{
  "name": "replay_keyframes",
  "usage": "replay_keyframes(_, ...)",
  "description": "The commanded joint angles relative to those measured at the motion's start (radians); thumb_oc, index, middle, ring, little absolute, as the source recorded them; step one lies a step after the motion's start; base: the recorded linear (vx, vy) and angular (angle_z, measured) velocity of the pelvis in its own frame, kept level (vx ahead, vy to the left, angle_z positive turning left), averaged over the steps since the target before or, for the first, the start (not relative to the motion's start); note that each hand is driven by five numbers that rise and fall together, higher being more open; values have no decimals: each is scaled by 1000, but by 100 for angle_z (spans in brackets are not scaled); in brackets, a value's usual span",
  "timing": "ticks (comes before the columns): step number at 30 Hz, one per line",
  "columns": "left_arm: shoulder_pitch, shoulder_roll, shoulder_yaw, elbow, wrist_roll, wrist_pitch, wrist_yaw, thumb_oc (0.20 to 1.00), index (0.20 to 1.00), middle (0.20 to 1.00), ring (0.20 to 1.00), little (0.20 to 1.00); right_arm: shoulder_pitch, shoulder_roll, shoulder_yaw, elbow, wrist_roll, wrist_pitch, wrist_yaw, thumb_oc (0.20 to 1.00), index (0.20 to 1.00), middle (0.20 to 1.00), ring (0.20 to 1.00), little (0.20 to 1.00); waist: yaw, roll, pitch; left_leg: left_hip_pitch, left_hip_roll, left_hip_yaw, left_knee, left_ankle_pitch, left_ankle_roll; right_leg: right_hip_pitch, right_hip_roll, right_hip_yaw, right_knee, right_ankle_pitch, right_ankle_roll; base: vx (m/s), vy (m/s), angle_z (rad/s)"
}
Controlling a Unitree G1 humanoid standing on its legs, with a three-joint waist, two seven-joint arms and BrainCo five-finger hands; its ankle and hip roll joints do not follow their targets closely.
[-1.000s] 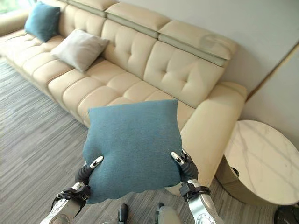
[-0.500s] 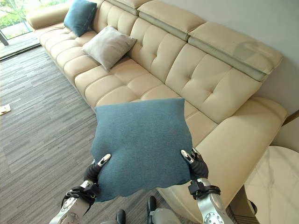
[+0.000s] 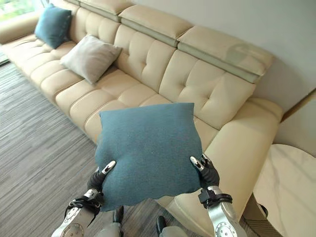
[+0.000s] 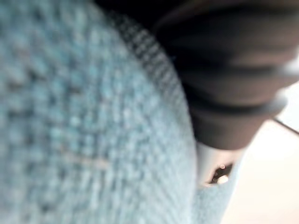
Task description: Pick up all the scattered cushions and arrange them neatly on the sofa.
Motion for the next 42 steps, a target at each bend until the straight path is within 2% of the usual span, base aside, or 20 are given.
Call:
replay_keyframes(1, -39, -31, -1, -165, 27, -88, -53, 200, 200, 200, 200, 200, -45, 40, 52, -109, -6, -50, 59, 200, 200, 200, 200, 200, 6, 24, -44, -13, -12, 13, -4, 92, -31, 39, 49, 66, 17, -81, 62, 244, 290, -94)
replay_keyframes(3, -4, -23, 14, -164, 44, -84, -66, 200, 200, 200, 200, 200, -30, 42, 56, -99, 2, -25, 77, 200, 200, 200, 200, 200, 5, 59, -53, 21, -5, 11, 13, 112, -31, 38, 38, 138, 24, -77, 81, 294, 473, -151)
replay_keyframes(7, 10, -9, 20, -145, 43, -81, -69, 200, 200, 200, 200, 200, -34, 52, 68, -98, -16, -5, 80, 200, 200, 200, 200, 200, 15, 54, -75, 55, -11, 80, 14, 92, -8, 17, -6, 192, 2, -52, 121, 177, 316, -160)
replay_keyframes(8, 20, -1, 33, -127, 39, -78, -62, 200, 200, 200, 200, 200, -53, 55, 87, -87, -25, 2, 72, 200, 200, 200, 200, 200, 26, 42, -77, 69, -18, 148, 30, 66, 17, -7, -42, 214, -3, -31, 150, 51, 203, -112)
replay_keyframes(9, 19, -1, 33, -127, 39, -78, -62, 200, 200, 200, 200, 200, -54, 55, 87, -87, -25, 2, 72, 200, 200, 200, 200, 200, 28, 43, -79, 65, -16, 149, 30, 67, 16, -11, -40, 217, -3, -28, 150, 69, 379, -139)
replay_keyframes(10, 21, 5, 45, -110, 37, -76, -56, 200, 200, 200, 200, 200, -71, 65, 102, -78, -30, 13, 73, 200, 200, 200, 200, 200, 45, 34, -75, 65, -20, 212, 55, 36, 42, -44, -66, 204, 7, -17, 168, 23, 226, -111)
replay_keyframes(12, 24, 10, 53, -111, 37, -74, -54, 200, 200, 200, 200, 200, -72, 69, 104, -76, -33, 18, 73, 200, 200, 200, 200, 200, 47, 30, -77, 70, -24, 231, 60, 25, 50, -51, -75, 193, 10, -10, 174, 29, 201, -120)
replay_keyframes(16, 24, 25, 67, -110, 59, -61, -46, 200, 200, 200, 200, 200, -55, 83, 110, -69, -51, 35, 77, 200, 200, 200, 200, 200, 51, 31, -74, 115, -34, 297, 66, -20, 77, -97, -109, 47, 109, -10, 180, 52, 168, -69)
replay_keyframes(17, 24, 25, 67, -109, 59, -61, -46, 200, 200, 200, 200, 200, -55, 83, 110, -69, -51, 35, 77, 200, 200, 200, 200, 200, 50, 30, -73, 116, -34, 296, 66, -20, 77, -96, -109, 46, 110, -11, 180, 29, 81, -37)
replay_keyframes(18, 24, 28, 71, -112, 59, -60, -41, 200, 200, 200, 200, 200, -54, 82, 114, -65, -53, 38, 75, 200, 200, 200, 200, 200, 53, 35, -67, 129, -32, 307, 64, -26, 80, -102, -118, -15, 143, -15, 176, 17, 107, -26)
replay_keyframes(19, 18, 25, 76, -112, 60, -61, -34, 200, 200, 200, 200, 200, -52, 90, 116, -63, -55, 38, 73, 200, 200, 200, 200, 200, 56, 38, -64, 155, -37, 333, 54, -36, 80, -115, -129, -144, 173, -15, 171, 32, 127, -28)
replay_keyframes(24, 11, -1, 92, -112, 64, -59, -10, 200, 200, 200, 200, 200, -71, 86, 128, -51, -66, 43, 68, 200, 200, 200, 200, 200, 49, 35, -54, 229, -54, 386, 20, -66, 77, -210, -95, -338, 58, 56, 148, 86, -10, -64)
replay_keyframes(30, 1, -30, 80, -99, 66, -57, -35, 200, 200, 200, 200, 200, -67, 76, 129, -51, -49, 29, 73, 200, 200, 200, 200, 200, 32, 29, -57, 272, -61, 366, 62, -116, 59, -173, -70, -326, -35, 78, 128, 203, -123, 5)
replay_keyframes(32, 12, -45, 73, -105, 46, -52, -48, 200, 200, 200, 200, 200, -72, 60, 119, -65, -44, 22, 76, 200, 200, 200, 200, 200, 31, 36, -55, 259, -39, 370, 178, -145, 36, -115, -69, -341, -54, 60, 107, 207, -150, 9)
replay_keyframes(35, 14, -46, 72, -104, 44, -55, -48, 200, 200, 200, 200, 200, -79, 49, 120, -69, -39, 14, 76, 200, 200, 200, 200, 200, 32, 36, -51, 233, -39, 361, 246, -130, 28, -104, -70, -340, -55, 57, 100, 120, -87, 34)
replay_keyframes(36, 8, -48, 68, -96, 39, -63, -34, 200, 200, 200, 200, 200, -93, 30, 119, -67, -43, 14, 64, 200, 200, 200, 200, 200, 43, 40, -35, 186, -43, 336, 356, -93, 11, -80, -70, -337, -56, 43, 83, 159, -56, 8)
replay_keyframes(37, 7, -48, 72, -96, 33, -63, -31, 200, 200, 200, 200, 200, -98, 26, 116, -64, -46, 23, 63, 200, 200, 200, 200, 200, 46, 33, -32, 128, -38, 325, 371, -72, 7, -65, -82, -338, -60, 28, 81, 235, -44, -17)
replay_keyframes(39, 11, -50, 76, -96, 33, -62, -29, 200, 200, 200, 200, 200, -97, 24, 116, -65, -47, 23, 62, 200, 200, 200, 200, 200, 49, 29, -33, 120, -23, 336, 334, -84, 10, -54, -89, -338, -63, 22, 86, 188, 34, -8)
replay_keyframes(41, 15, -54, 84, -93, 45, -56, -19, 200, 200, 200, 200, 200, -85, 25, 112, -54, -54, 24, 49, 200, 200, 200, 200, 200, 59, 38, -38, 111, 30, 335, 179, -24, 0, -31, -93, -335, -65, 4, 98, 215, 83, 22)
replay_keyframes(42, 15, -54, 84, -93, 45, -56, -19, 200, 200, 200, 200, 200, -85, 25, 112, -54, -54, 24, 49, 200, 200, 200, 200, 200, 59, 38, -38, 112, 30, 335, 179, -23, 0, -30, -93, -335, -65, 4, 98, 173, 102, 18)
